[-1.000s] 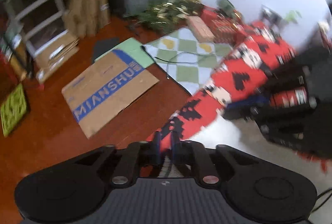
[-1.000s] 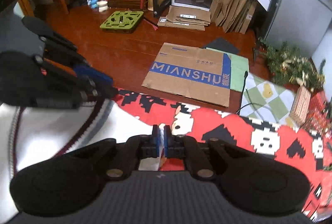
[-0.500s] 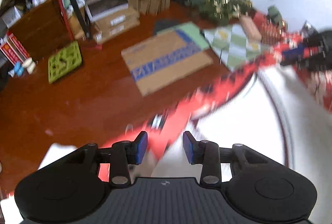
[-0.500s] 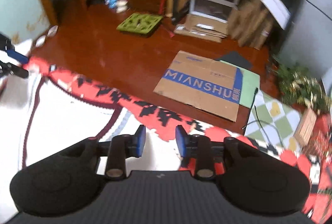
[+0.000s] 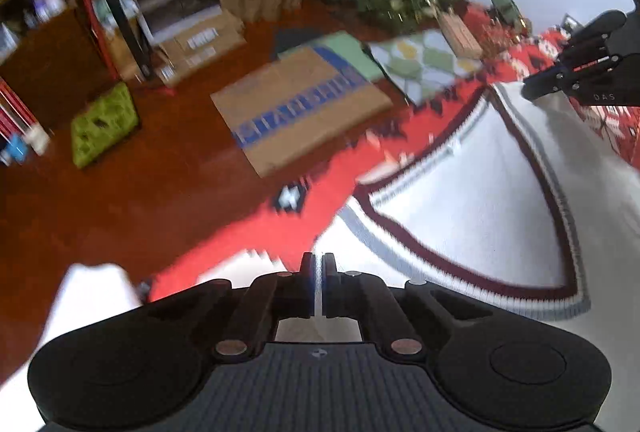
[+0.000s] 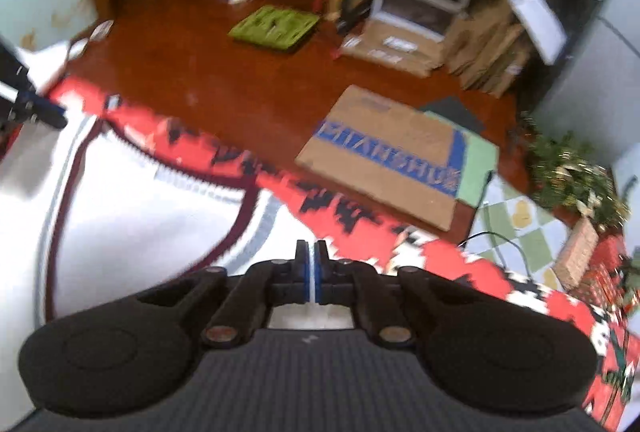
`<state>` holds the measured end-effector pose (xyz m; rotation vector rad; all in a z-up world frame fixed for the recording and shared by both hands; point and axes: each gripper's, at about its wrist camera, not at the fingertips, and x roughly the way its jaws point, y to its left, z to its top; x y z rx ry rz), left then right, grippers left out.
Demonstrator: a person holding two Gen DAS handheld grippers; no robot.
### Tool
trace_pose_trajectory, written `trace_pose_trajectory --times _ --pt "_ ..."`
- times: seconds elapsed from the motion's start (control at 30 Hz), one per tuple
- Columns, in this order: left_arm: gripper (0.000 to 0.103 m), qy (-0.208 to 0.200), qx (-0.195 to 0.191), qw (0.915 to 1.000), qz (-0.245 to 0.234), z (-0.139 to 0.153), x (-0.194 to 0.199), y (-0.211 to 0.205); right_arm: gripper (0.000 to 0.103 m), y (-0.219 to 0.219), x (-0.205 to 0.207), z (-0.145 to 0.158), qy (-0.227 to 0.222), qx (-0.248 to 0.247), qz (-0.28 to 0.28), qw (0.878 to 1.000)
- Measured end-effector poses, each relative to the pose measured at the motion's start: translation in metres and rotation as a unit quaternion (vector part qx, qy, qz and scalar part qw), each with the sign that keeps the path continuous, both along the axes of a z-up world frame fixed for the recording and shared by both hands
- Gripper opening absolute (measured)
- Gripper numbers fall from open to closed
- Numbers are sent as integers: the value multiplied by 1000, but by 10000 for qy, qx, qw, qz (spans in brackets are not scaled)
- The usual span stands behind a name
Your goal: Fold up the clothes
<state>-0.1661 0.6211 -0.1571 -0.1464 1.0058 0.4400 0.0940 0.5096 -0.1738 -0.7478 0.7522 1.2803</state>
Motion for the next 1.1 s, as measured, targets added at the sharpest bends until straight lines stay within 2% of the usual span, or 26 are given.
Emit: trace_pose_trajectory --times 0.1,0.2,0.33,0.43,0.47,0.53,0.6,0.63,0.7,0.83,0.9,0.97,1.0,1.1 --pt "2 -152 247 9996 49 13 5 0 1 3 10 9 -108 121 -247 9996" --pt "2 -81 434 9990 120 6 17 13 0 7 20 18 -222 220 -480 9984" --pt "2 132 170 9992 330 -14 35 33 1 25 34 -2 -72 -29 -557 9984" --pt "4 348 314 9986 231 -26 42 29 2 31 35 -18 -141 -147 -486 9986" --pt "9 337 341 9984 288 -26 41 29 2 30 35 -20 -147 -114 -525 9984" --pt "19 265 379 9979 460 -24 36 31 10 28 37 -20 -83 -38 -650 9978" --pt "40 107 423 9964 728 -19 29 33 18 21 39 -18 29 79 -777 9969" --pt "41 35 459 9953 849 -15 25 33 21 16 39 -15 30 121 -795 9968" --pt "44 -83 470 9938 1001 -5 16 28 34 4 38 -5 34 215 -792 9966" --pt "51 -311 240 9928 1134 15 -2 12 51 -31 30 19 185 372 -789 9960" --pt "56 -390 140 9924 1160 22 -12 -5 68 -52 21 29 304 380 -806 9956" --pt "59 -455 32 9917 1205 28 -21 -23 74 -74 9 37 434 378 -798 9951" --pt "62 -476 -29 9911 1245 29 -24 -33 81 -84 1 39 486 371 -819 9948" --pt "67 -521 -269 9887 1377 30 -35 -64 90 -112 -24 43 639 343 -877 9935"
